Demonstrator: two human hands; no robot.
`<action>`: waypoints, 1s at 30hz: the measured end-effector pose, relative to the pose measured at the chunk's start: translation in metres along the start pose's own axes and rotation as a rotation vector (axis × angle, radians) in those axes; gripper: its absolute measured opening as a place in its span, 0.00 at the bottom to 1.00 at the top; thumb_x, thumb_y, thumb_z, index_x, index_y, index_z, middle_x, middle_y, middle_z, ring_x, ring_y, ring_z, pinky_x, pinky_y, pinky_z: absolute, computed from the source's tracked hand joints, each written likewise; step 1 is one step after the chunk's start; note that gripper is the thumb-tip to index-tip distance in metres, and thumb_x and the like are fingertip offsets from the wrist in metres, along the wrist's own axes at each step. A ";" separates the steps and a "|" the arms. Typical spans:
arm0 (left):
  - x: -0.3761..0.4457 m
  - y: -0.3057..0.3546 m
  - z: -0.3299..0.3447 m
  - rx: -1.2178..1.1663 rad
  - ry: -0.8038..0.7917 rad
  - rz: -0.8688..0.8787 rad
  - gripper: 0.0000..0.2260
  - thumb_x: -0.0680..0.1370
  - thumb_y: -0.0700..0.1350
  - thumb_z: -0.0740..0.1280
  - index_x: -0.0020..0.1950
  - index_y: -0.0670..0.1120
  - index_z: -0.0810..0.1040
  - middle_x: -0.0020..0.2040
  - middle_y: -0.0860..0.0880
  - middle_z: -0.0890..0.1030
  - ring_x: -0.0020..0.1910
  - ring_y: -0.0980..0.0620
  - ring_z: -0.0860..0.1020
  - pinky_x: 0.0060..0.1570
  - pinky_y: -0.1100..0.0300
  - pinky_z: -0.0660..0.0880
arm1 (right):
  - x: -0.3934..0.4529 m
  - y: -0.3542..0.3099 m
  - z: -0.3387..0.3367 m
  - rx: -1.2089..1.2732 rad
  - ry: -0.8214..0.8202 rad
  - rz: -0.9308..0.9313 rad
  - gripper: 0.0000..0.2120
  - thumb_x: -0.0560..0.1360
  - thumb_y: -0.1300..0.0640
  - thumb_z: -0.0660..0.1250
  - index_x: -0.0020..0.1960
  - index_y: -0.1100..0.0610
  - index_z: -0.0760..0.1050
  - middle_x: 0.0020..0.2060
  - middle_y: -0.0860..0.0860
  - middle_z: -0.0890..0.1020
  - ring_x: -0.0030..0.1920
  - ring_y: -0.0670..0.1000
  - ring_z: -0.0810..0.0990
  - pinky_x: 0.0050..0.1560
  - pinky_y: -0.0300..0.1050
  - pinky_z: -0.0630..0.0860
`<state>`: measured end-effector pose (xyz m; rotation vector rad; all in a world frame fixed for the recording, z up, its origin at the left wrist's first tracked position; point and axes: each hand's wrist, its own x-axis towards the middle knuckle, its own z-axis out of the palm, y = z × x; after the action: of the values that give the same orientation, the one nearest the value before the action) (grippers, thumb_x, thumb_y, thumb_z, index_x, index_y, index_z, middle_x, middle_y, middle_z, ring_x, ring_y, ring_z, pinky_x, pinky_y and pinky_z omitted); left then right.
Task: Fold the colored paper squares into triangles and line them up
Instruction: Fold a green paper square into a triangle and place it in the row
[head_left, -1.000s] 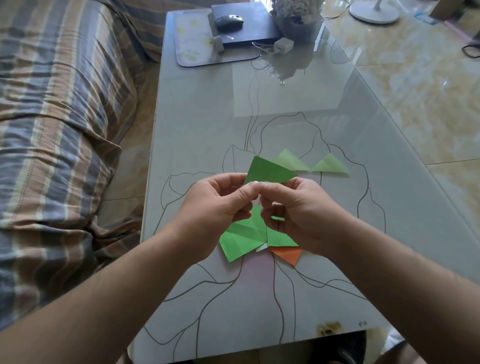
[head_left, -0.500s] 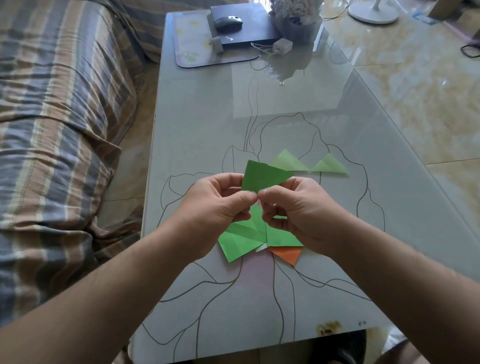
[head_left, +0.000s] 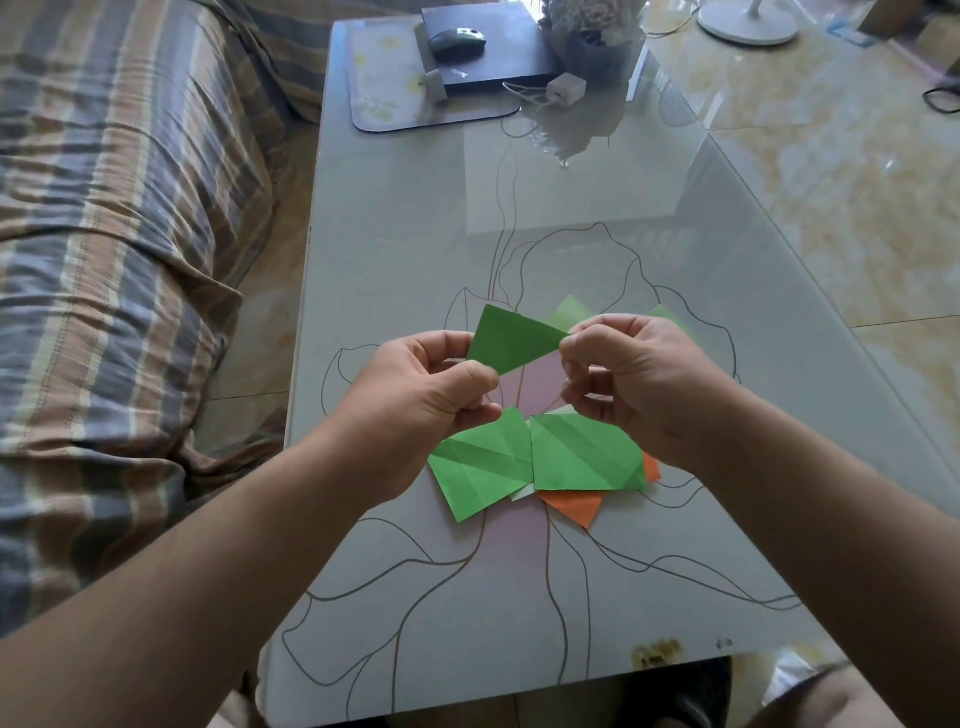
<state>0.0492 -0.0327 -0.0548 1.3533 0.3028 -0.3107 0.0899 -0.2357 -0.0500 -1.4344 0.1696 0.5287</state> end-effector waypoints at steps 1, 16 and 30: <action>0.000 0.000 0.000 -0.002 0.003 0.001 0.09 0.78 0.31 0.69 0.57 0.40 0.80 0.32 0.51 0.79 0.31 0.56 0.77 0.48 0.56 0.84 | 0.000 0.000 0.000 -0.001 0.004 0.001 0.10 0.77 0.64 0.70 0.38 0.56 0.77 0.33 0.53 0.77 0.31 0.51 0.78 0.44 0.48 0.75; 0.002 -0.004 -0.006 0.225 0.025 -0.021 0.11 0.78 0.31 0.65 0.55 0.44 0.80 0.32 0.52 0.75 0.32 0.54 0.74 0.44 0.55 0.81 | -0.002 0.009 0.006 -0.307 -0.078 0.121 0.05 0.79 0.53 0.70 0.51 0.52 0.83 0.43 0.52 0.85 0.41 0.53 0.82 0.47 0.50 0.74; -0.007 -0.018 0.010 0.082 0.059 0.038 0.03 0.80 0.41 0.71 0.50 0.42 0.82 0.40 0.48 0.83 0.38 0.52 0.78 0.44 0.57 0.80 | -0.005 0.020 0.020 0.047 -0.097 0.090 0.05 0.77 0.57 0.73 0.52 0.56 0.80 0.38 0.53 0.79 0.35 0.51 0.78 0.42 0.46 0.74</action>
<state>0.0360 -0.0458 -0.0667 1.4494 0.3160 -0.2537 0.0721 -0.2167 -0.0630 -1.3566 0.1686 0.6634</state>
